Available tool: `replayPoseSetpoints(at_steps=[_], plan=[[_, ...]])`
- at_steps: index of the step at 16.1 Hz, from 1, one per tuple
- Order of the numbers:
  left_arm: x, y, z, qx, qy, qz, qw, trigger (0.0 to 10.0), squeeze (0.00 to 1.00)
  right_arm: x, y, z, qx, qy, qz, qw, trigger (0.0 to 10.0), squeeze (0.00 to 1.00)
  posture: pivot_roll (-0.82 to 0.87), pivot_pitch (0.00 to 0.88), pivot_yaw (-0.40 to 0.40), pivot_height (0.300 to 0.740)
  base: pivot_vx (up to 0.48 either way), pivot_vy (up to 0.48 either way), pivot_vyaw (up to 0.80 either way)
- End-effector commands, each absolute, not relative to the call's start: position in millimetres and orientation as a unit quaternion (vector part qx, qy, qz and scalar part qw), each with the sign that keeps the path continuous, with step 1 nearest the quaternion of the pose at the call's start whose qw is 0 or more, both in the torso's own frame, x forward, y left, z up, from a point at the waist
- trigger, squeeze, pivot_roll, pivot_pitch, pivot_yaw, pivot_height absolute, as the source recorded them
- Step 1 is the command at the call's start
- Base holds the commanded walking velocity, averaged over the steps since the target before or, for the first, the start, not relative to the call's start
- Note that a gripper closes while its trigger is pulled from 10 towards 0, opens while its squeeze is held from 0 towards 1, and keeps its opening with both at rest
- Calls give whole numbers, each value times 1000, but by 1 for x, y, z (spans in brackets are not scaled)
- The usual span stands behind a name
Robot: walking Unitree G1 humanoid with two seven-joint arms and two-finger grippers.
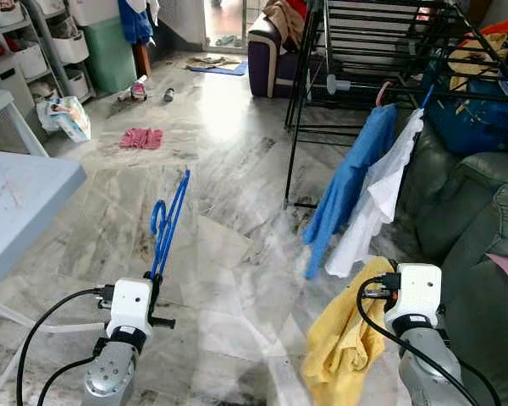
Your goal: Hang hanger
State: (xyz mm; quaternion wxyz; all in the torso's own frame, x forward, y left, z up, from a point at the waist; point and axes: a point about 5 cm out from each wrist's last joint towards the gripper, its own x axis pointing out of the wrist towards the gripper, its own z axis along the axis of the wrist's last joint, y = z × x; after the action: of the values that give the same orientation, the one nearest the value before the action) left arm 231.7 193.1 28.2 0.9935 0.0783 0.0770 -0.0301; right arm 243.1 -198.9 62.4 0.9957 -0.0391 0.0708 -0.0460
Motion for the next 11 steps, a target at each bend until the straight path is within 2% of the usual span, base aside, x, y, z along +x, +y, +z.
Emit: replayPoseSetpoints(at_steps=[1,11], plan=[[233,193,30,81,69,-34,994,10000,0,244,-200,67,-41,59,-48,996,10000,0,16,0,-31,740,0,0,0],[235,194,30,79,69,-31,994,10000,0,245,-199,64,-43,67,-46,996,10000,0,13,0,-30,740,0,0,0]])
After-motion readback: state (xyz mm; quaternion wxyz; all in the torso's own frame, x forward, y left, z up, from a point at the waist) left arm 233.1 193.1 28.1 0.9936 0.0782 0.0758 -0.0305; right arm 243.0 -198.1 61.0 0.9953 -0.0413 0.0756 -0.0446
